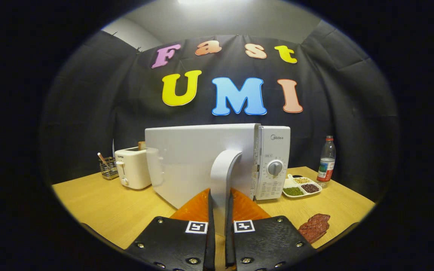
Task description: Open the microwave, put the food inside, and close the microwave door.
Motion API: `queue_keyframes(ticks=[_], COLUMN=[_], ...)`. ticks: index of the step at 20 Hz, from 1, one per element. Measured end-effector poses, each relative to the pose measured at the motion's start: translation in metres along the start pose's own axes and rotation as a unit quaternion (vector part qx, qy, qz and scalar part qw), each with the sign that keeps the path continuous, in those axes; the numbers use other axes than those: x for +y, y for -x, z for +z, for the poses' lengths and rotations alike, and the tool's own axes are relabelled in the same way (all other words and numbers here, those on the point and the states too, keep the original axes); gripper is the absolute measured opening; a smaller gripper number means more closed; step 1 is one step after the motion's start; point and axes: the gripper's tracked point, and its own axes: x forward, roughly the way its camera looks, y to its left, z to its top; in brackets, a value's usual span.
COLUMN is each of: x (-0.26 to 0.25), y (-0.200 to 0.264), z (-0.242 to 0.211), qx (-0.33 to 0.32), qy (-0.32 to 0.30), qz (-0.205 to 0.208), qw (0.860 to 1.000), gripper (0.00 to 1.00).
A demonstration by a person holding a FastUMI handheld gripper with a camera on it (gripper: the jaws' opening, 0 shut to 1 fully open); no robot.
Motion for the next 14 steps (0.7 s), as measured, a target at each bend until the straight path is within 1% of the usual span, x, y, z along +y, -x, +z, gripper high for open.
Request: queue_keyframes(ticks=[4, 9, 14], x=[0.041, 0.100, 0.148], y=[0.032, 0.063, 0.081], z=[-0.002, -0.004, -0.006], qx=[-0.006, -0.020, -0.013], qy=[-0.007, 0.015, -0.020], qz=[0.033, 0.081, 0.108], qw=[0.999, 0.996, 0.994], gripper=[0.11, 0.10, 0.10])
